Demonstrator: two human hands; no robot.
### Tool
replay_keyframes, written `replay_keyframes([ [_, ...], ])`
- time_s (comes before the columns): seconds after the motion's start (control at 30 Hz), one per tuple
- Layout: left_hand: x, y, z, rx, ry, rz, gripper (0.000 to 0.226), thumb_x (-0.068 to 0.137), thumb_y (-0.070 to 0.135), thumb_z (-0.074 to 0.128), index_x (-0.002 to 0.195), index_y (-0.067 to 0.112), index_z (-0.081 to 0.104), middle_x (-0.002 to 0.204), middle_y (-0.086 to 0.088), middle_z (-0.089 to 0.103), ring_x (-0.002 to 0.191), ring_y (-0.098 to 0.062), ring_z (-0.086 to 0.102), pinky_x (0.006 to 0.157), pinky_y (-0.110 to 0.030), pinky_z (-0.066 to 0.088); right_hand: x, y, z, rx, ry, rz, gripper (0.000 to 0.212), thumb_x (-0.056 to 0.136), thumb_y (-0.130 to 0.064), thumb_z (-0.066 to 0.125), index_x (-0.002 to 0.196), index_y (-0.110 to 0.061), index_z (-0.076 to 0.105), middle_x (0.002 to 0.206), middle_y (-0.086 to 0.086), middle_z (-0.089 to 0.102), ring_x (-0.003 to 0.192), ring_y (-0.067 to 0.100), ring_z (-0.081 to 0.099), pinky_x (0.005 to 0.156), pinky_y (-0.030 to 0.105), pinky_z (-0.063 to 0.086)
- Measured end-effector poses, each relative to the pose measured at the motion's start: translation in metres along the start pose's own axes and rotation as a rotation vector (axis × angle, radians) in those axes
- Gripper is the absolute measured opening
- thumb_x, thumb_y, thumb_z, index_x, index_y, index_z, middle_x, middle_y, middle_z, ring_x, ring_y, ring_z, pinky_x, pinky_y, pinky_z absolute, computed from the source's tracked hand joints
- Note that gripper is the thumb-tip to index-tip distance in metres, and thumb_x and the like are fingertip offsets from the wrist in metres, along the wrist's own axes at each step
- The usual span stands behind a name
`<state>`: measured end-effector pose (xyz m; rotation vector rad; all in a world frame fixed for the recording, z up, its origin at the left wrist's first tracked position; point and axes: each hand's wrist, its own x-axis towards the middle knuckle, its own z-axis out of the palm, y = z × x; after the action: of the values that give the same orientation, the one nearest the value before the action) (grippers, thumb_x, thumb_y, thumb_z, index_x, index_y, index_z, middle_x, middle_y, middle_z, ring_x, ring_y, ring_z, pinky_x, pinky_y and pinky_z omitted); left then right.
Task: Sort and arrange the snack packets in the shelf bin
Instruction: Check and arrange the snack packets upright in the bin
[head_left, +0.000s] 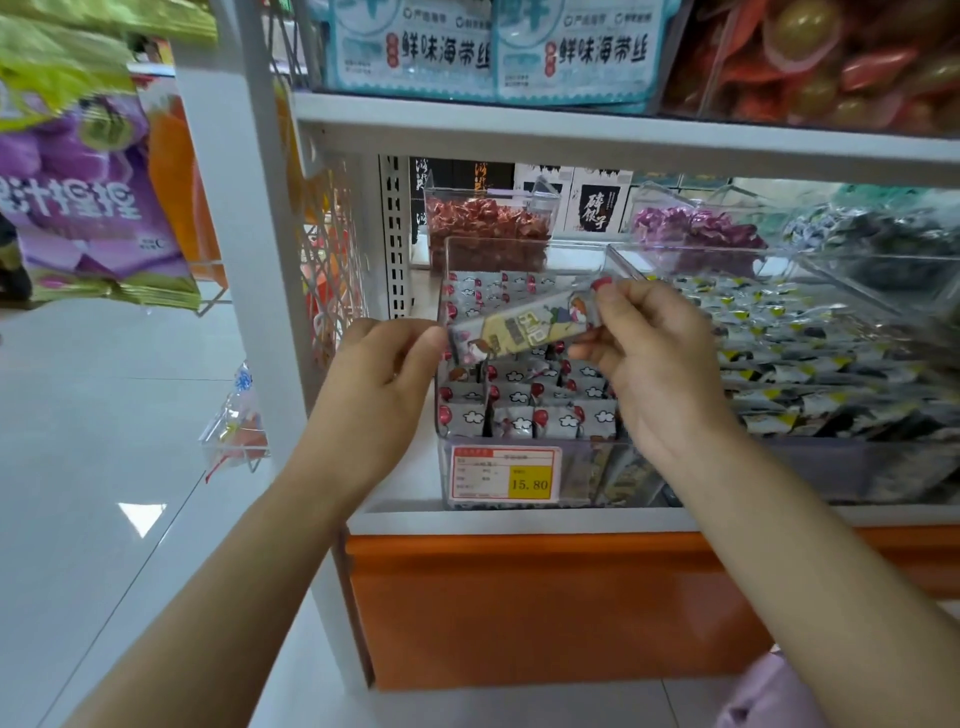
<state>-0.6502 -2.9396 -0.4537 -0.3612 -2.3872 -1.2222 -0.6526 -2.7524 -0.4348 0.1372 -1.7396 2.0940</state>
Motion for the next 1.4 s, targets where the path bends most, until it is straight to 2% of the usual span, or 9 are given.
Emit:
replay_keyframes([
  [0.1,-0.005,0.007,0.0,-0.1,0.015,-0.008,0.032,0.097,0.029,0.04,0.074,0.021,0.06,0.076,-0.01,0.058,0.066,-0.004,0.052,0.062,-0.024,0.047,-0.009,0.005,0.003,0.13,-0.038,0.111,0.015,0.093,-0.006,0.052,0.08,-0.005,0.059,0.074,0.005,0.059,0.054,0.009,0.06,0.056,0.021,0.053],
  [0.17,-0.006,0.008,-0.002,-0.218,0.055,-0.104,0.031,0.096,0.03,0.044,0.07,0.023,0.058,0.066,0.002,0.058,0.055,0.002,0.05,0.051,-0.012,0.042,-0.011,0.005,0.002,0.221,-0.078,0.171,0.01,0.09,-0.002,0.054,0.083,-0.002,0.061,0.076,0.007,0.061,0.059,0.01,0.063,0.059,0.021,0.054],
  [0.27,-0.007,0.006,-0.005,-0.493,0.076,-0.277,0.029,0.095,0.032,0.048,0.071,0.025,0.063,0.06,0.015,0.059,0.059,0.001,0.054,0.055,-0.015,0.046,-0.013,0.004,0.0,0.324,-0.144,0.257,0.012,0.082,0.008,0.057,0.088,0.0,0.063,0.075,0.007,0.068,0.065,0.015,0.068,0.061,0.02,0.055],
  [0.43,-0.007,0.008,-0.007,-0.832,0.089,-0.439,0.038,0.092,0.027,0.054,0.059,0.016,0.071,0.057,0.003,0.064,0.057,-0.007,0.059,0.057,-0.014,0.05,-0.018,0.003,0.002,0.345,-0.172,0.3,0.018,0.079,0.012,0.057,0.086,-0.003,0.063,0.069,0.005,0.07,0.064,0.016,0.069,0.06,0.02,0.055],
  [0.63,-0.008,0.01,-0.007,-0.905,0.044,-0.438,0.035,0.092,0.013,0.051,0.064,0.01,0.072,0.061,-0.002,0.068,0.057,-0.006,0.063,0.059,-0.013,0.052,-0.014,0.002,0.0,0.46,-0.069,0.378,0.021,0.081,0.013,0.054,0.097,0.001,0.06,0.073,0.009,0.069,0.062,0.016,0.069,0.056,0.019,0.055],
  [0.87,-0.01,0.012,-0.007,-0.862,-0.07,-0.331,0.022,0.088,-0.005,0.051,0.082,0.006,0.069,0.08,-0.004,0.073,0.076,-0.012,0.069,0.066,-0.013,0.053,-0.009,0.002,-0.005,0.57,0.03,0.417,0.02,0.081,0.013,0.054,0.077,-0.005,0.063,0.07,0.01,0.071,0.059,0.016,0.069,0.051,0.019,0.054],
  [1.03,-0.01,0.01,-0.009,-0.84,-0.082,-0.307,0.025,0.086,-0.006,0.053,0.099,0.011,0.068,0.073,-0.002,0.063,0.065,-0.012,0.066,0.063,-0.019,0.054,-0.01,0.005,-0.008,0.23,0.032,0.29,0.016,0.084,0.008,0.056,0.085,-0.008,0.062,0.064,0.005,0.067,0.053,0.01,0.064,0.046,0.017,0.049],
  [1.2,-0.013,0.012,-0.008,-0.768,-0.136,-0.259,0.025,0.072,0.023,0.067,0.096,0.019,0.066,0.088,-0.005,0.071,0.074,-0.014,0.066,0.065,-0.023,0.054,-0.012,0.001,-0.006,0.134,-0.031,0.182,0.016,0.089,0.004,0.051,0.085,-0.008,0.061,0.076,0.008,0.07,0.061,0.016,0.067,0.049,0.023,0.053],
  [1.4,-0.013,0.015,-0.006,-0.6,-0.072,-0.156,0.022,0.084,0.005,0.062,0.101,0.019,0.061,0.087,0.006,0.069,0.076,-0.01,0.069,0.065,-0.018,0.054,-0.017,0.003,-0.006,-0.274,-0.225,-0.078,0.007,0.089,-0.022,0.061,0.092,-0.026,0.066,0.081,-0.017,0.064,0.065,0.005,0.061,0.05,0.021,0.051],
])
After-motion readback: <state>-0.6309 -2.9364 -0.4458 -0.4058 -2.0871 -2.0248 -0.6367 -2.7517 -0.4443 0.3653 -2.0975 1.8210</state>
